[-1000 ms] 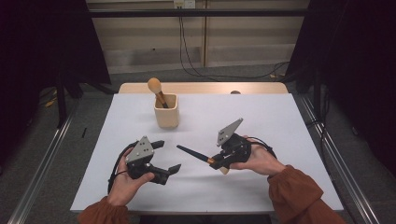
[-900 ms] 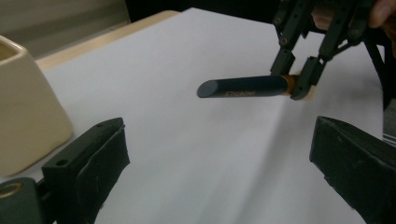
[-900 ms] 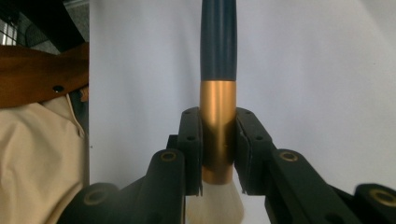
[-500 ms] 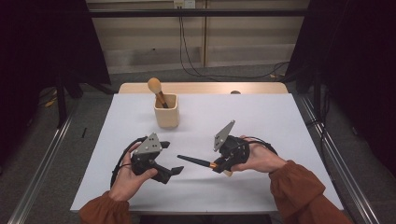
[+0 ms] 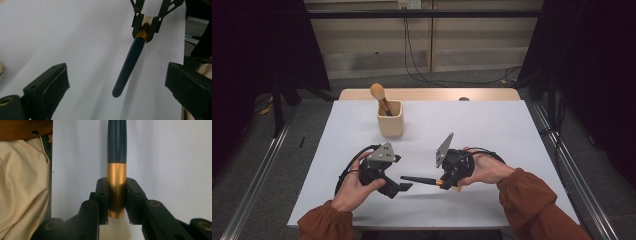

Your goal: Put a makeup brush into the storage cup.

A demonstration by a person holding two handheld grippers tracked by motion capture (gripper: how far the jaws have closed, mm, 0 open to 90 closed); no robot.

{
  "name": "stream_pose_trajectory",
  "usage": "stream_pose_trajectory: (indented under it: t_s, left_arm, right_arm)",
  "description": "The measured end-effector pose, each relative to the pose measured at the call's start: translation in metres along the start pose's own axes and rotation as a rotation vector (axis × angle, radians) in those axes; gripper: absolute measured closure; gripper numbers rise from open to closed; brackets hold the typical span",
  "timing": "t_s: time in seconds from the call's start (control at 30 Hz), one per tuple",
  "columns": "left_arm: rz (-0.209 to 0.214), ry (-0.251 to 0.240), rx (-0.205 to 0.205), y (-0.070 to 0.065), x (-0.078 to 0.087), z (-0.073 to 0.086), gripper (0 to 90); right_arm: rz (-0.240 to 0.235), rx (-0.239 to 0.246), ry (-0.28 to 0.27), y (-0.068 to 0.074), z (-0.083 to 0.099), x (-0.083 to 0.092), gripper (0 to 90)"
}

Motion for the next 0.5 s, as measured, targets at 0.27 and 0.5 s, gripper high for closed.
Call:
stream_pose_trajectory:
  t_s: [0.27,0.5]
  left_arm:
    - [0.054,0.102,-0.041,-0.004,-0.014,-0.002,4.5]
    - [0.088,0.163,-0.060,-0.008,-0.024,-0.005,4.7]
  right_arm:
    - [-0.003,0.018,0.060,-0.002,-0.007,-0.002,74.6]
    - [-0.013,0.032,0.104,-0.002,-0.013,-0.006,74.6]
Point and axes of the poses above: each handheld gripper's, and its own axes: x roughly backward along the jaws, z roughly out of its underside, y roughly to its left, the point moved 2 cm from there along -x, roughly forward along the jaws, and after that the axes turned 11 degrees about -z, right-handed, at the moved point
